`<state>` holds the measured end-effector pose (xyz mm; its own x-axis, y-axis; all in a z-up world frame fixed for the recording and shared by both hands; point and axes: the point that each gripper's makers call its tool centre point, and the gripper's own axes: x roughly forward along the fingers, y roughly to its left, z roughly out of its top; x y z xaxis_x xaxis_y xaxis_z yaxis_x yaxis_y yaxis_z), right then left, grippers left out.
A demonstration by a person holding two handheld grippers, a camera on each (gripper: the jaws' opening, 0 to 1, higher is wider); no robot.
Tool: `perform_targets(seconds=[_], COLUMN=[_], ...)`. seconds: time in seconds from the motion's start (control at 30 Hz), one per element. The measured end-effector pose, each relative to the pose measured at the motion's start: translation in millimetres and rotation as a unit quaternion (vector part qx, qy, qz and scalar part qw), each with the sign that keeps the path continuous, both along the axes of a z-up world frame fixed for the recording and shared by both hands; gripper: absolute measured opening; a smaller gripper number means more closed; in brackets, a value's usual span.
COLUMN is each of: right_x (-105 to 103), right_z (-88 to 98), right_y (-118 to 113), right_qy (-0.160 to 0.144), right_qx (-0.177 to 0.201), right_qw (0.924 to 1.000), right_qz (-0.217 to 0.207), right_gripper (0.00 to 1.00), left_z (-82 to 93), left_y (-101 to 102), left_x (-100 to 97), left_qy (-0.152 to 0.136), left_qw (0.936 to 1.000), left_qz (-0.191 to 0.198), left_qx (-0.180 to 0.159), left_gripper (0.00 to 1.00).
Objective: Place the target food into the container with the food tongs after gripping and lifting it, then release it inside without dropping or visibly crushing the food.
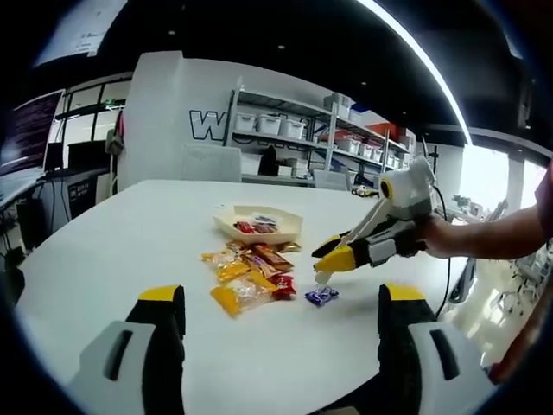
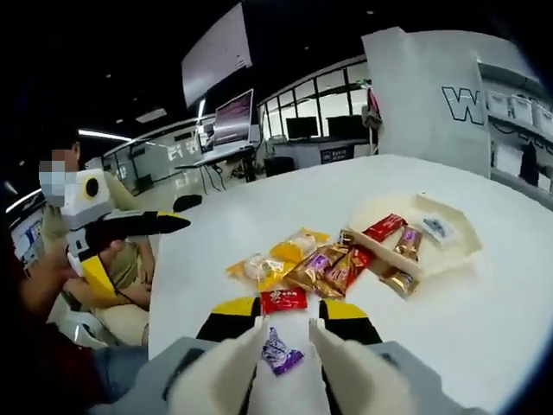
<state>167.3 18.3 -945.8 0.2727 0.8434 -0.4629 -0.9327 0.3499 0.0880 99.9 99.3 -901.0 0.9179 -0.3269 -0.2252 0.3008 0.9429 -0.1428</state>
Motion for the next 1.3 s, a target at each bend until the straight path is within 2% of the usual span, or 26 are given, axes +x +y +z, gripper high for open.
perform_targets(seconds=[0.07,0.13,0.2,0.3,0.37,0.4,0.53,0.57,0.6,0.63,0.77,0.83,0.87,1.0,1.13,1.2,1.3], right_x=[-5.8,-8.8,-6.6,-4.3,-5.1,-6.0,1.6,2.8,2.3,2.7,16.2,21.9,27.1,37.9,45.5,48.5,47.9], right_z=[-4.4,-14.7,-12.1,-11.8,-12.7,-12.7,-12.3,-12.4,-10.9,-3.9,23.0,39.8,48.8,61.2,61.1,60.5,47.8], right_y=[3.1,2.8,3.6,2.5,1.8,2.0,0.8,-0.1,1.0,2.2,0.2,-0.6,-2.3,-5.5,-6.5,-6.1,-4.8], right_qy=[-0.014,-0.037,-0.051,-0.039,-0.068,-0.055,-0.043,-0.023,-0.003,0.025,0.061,0.092,0.091,0.081,0.064,0.068,0.055], right_qx=[-0.011,-0.040,-0.030,-0.023,-0.031,-0.029,-0.033,-0.026,-0.011,0.019,0.085,0.122,0.134,0.138,0.119,0.120,0.091], right_qw=[0.9998,0.9982,0.9981,0.9989,0.9969,0.9979,0.9985,0.9992,0.9996,0.9988,0.9922,0.9853,0.9833,0.9835,0.9872,0.9869,0.9912], right_qz=[0.012,0.024,0.021,0.013,0.023,0.016,-0.010,-0.022,-0.027,-0.037,-0.067,-0.077,-0.082,-0.084,-0.084,-0.084,-0.078], right_gripper=[0.24,0.24,0.25,0.23,0.20,0.19,0.15,0.14,0.14,0.15,0.15,0.16,0.16,0.16,0.17,0.17,0.18], left_z=[-0.2,-1.9,-2.6,-3.9,-4.3,-3.9,-0.9,0.0,0.4,0.4,-2.1,-1.8,-1.9,-1.5,-1.7,-1.4,-0.6], left_y=[0.6,0.2,-0.7,-0.2,1.1,1.1,1.1,0.8,0.3,0.2,3.0,3.3,3.1,1.6,-0.6,0.6,3.7], left_x=[0.4,0.0,-0.7,-1.0,-0.3,-0.1,1.1,1.1,0.6,0.3,-0.2,-0.3,0.0,0.8,0.5,-0.3,-0.5], left_qy=[0.001,0.003,0.004,0.006,0.006,0.005,0.002,0.001,0.000,0.000,0.003,0.003,0.003,0.002,0.003,0.003,0.003], left_qw=[1.0000,1.0000,1.0000,1.0000,1.0000,1.0000,1.0000,1.0000,1.0000,1.0000,1.0000,1.0000,1.0000,1.0000,1.0000,1.0000,1.0000], left_qz=[0.002,0.001,-0.001,-0.001,0.001,0.001,0.001,0.001,0.001,0.001,0.002,0.004,0.003,0.001,-0.004,-0.002,0.001], left_qx=[-0.002,0.001,0.003,0.004,0.003,0.001,0.004,0.003,0.004,0.004,0.007,0.003,0.003,0.003,0.007,0.007,0.005], left_gripper=[0.90,0.90,0.90,0.90,0.90,0.90,0.90,0.90,0.90,0.90,0.90,0.90,0.90,0.90,0.90,0.90,0.90])
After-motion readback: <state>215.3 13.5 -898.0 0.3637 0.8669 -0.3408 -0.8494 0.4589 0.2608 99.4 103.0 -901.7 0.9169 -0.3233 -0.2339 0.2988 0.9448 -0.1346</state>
